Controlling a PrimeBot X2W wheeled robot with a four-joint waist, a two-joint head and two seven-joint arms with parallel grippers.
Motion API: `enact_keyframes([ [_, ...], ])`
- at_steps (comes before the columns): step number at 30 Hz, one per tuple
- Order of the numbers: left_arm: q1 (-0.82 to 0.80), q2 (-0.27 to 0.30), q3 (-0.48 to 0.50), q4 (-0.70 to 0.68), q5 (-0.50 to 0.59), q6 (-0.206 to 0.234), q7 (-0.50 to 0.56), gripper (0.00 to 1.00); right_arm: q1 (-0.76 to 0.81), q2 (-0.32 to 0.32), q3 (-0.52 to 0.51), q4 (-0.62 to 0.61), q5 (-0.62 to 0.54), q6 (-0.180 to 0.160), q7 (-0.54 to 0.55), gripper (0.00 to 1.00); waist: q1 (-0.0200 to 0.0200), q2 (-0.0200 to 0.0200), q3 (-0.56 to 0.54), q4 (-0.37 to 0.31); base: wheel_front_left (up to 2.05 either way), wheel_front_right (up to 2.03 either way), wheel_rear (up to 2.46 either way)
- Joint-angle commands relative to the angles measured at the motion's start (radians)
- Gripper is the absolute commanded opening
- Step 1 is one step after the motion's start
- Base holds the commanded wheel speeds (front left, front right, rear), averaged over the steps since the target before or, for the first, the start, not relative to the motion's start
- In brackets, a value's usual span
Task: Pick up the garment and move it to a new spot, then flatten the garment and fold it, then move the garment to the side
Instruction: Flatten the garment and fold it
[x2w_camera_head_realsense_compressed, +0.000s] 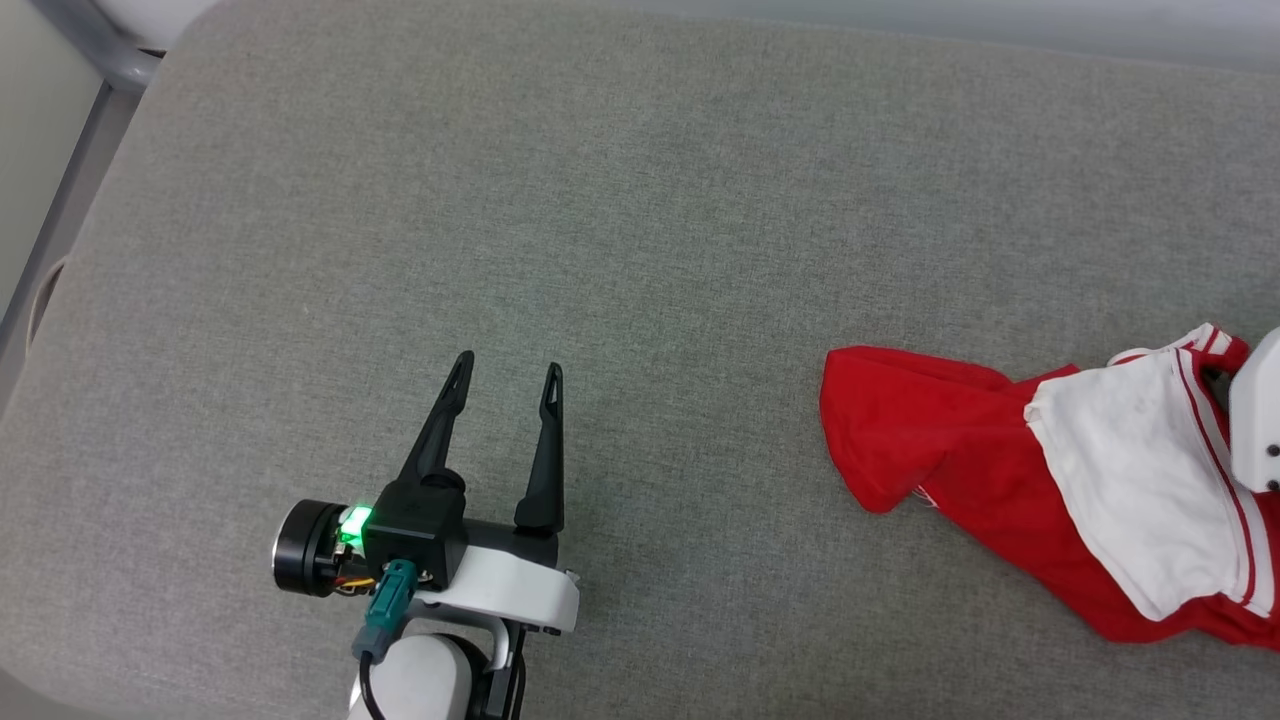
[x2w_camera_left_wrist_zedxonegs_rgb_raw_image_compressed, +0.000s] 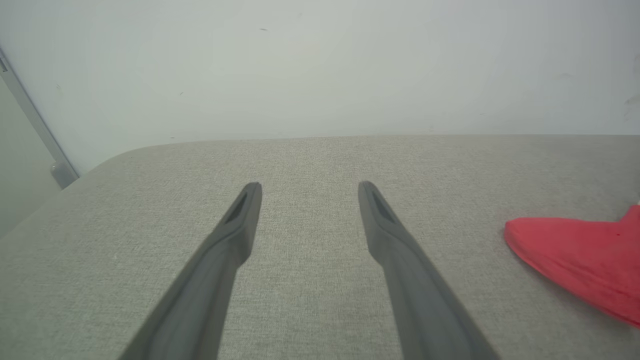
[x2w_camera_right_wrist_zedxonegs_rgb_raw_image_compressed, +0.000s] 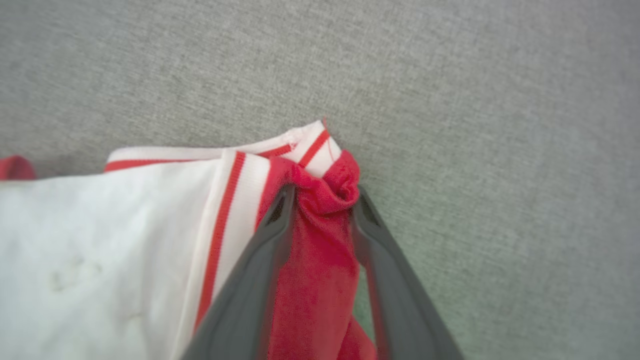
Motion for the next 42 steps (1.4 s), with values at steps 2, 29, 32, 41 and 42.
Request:
enact_keyframes([
  [2, -0.012, -0.001, 0.002, 0.004, 0.004, 0.001, -0.002, 1.0, 0.012, 0.02, 0.029, 0.014, 0.011, 0.005, -0.056, 0.0, 0.0, 0.0, -0.015, -0.01, 0.0, 0.0, 0.0],
  [29, 0.033, -0.001, 0.004, 0.002, -0.019, 0.007, -0.002, 1.0, -0.09, 0.188, 0.133, -0.326, -0.04, 0.005, -0.236, 0.0, 0.0, 0.0, -0.086, 0.018, 0.0, 0.0, 0.0],
  [32, 0.024, -0.001, 0.0, 0.003, -0.023, 0.009, -0.002, 1.0, -0.134, 0.247, 0.207, -0.251, -0.065, 0.005, -0.247, 0.0, 0.0, 0.0, -0.071, 0.03, 0.0, 0.0, 0.0],
  [41, 0.005, -0.001, -0.015, 0.009, -0.039, 0.019, -0.002, 1.0, -0.166, 0.362, 0.457, -0.006, -0.021, 0.005, -0.255, 0.0, 0.0, 0.0, -0.043, 0.052, 0.0, 0.0, 0.0],
  [42, 0.005, -0.001, -0.016, 0.01, -0.041, 0.021, -0.002, 1.0, -0.164, 0.367, 0.48, 0.018, -0.012, 0.005, -0.258, 0.0, 0.0, 0.0, -0.042, 0.053, 0.0, 0.0, 0.0],
])
